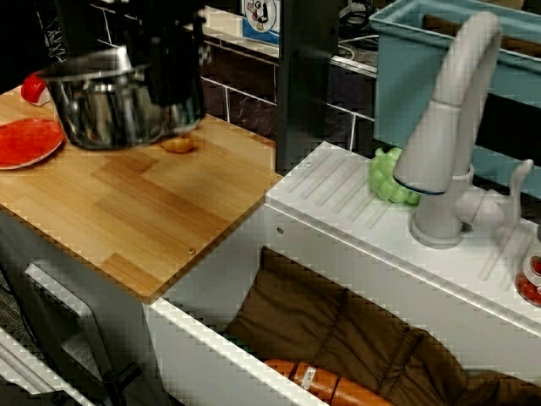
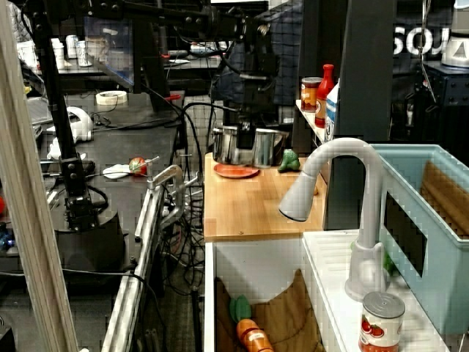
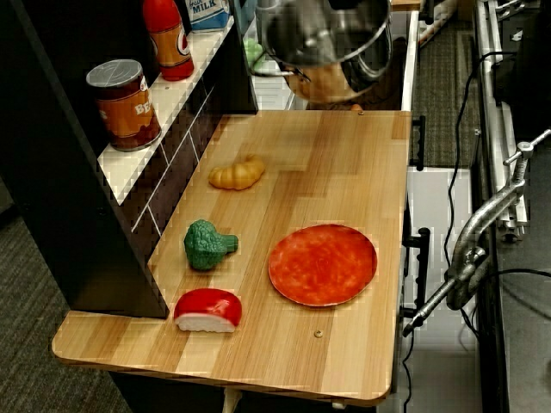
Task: Lift pot
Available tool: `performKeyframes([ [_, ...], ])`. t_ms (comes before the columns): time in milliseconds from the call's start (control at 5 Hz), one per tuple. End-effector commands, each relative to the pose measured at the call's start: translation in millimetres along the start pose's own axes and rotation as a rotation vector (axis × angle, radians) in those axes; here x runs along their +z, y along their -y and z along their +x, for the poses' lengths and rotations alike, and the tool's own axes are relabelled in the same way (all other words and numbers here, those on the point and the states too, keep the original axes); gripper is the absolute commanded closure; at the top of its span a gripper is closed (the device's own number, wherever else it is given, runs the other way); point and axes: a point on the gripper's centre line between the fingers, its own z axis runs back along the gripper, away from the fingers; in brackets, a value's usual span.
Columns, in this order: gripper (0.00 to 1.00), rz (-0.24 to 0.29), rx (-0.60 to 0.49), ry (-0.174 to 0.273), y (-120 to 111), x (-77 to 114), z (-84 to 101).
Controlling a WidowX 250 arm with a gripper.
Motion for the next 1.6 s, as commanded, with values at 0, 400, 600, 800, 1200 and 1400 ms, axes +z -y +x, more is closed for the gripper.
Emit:
performKeyframes([
  [0,1.0,-0.022,-0.019,0.057,12,55.2,10.8],
  [400,1.0,-0.061,-0.016,0.073,14,82.5,19.1],
  [600,1.0,-0.076,-0.028,0.08,16,95.4,17.3],
  [800,1.0,-0.087,-0.035,0.092,15,102.8,12.3],
  [1200,1.0,-0.089,-0.039,0.069,13,101.6,10.6],
  [1400,1.0,-0.088,-0.04,0.069,14,101.4,9.8],
])
